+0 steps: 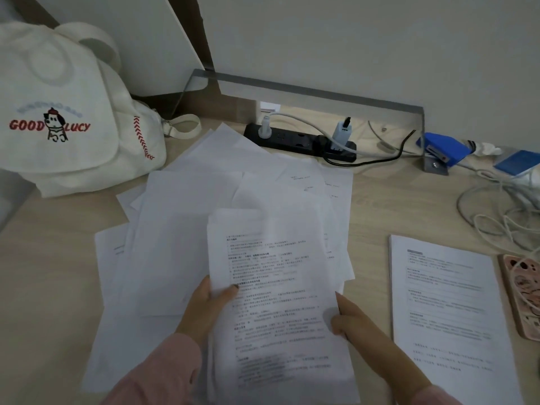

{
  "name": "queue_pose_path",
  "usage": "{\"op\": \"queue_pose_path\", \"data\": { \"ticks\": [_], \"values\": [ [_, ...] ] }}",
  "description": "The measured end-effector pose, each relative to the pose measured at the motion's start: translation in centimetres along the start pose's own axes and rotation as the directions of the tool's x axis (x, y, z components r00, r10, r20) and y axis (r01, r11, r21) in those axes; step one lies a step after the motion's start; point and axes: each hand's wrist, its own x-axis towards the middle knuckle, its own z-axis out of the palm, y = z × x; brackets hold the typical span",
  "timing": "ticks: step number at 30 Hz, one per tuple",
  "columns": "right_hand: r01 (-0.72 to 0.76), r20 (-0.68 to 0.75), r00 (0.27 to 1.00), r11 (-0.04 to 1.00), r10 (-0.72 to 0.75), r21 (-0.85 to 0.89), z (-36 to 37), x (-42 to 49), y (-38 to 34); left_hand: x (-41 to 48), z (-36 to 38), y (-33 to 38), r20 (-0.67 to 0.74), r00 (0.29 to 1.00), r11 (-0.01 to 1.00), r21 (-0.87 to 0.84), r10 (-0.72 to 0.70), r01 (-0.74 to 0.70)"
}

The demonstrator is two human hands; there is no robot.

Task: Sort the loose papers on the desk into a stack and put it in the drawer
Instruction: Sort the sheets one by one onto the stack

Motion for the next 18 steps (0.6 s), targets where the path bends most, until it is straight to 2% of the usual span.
{"op": "queue_pose_path", "data": {
  "ticks": [3,5,7,11,15,18],
  "values": [
    [0.102,-0.186,0.980,0.978,-0.068,0.182,0.2,1.2,-0.5,-0.3,-1.7,0.9,-0.061,0.997,0.999,-0.020,0.048,-0.049],
    [0.141,-0.312,0.949,0.936,-0.036,0.322,0.4,2.0,-0.8,-0.4,-3.1,1.5,-0.112,0.991,0.998,0.014,0.070,-0.069],
    [0.122,-0.370,0.929,0.924,0.023,0.363,0.8,2.6,-1.1,-0.4,-4.5,1.7,-0.182,0.980,0.996,0.064,0.076,-0.066],
    [0.089,-0.434,0.895,0.914,0.100,0.395,1.9,3.5,-1.6,-0.1,-6.8,1.2,-0.299,0.953,0.987,0.160,0.052,-0.003],
    [0.062,-0.392,0.916,0.932,0.089,0.358,3.4,4.4,-2.5,-0.1,-7.1,1.0,-0.274,0.962,0.986,0.160,0.009,0.036],
    [0.019,-0.393,0.916,0.970,0.080,0.244,4.2,5.0,-2.4,-0.2,-6.7,0.9,-0.227,0.974,0.992,0.113,-0.026,0.053]
  ]
}}
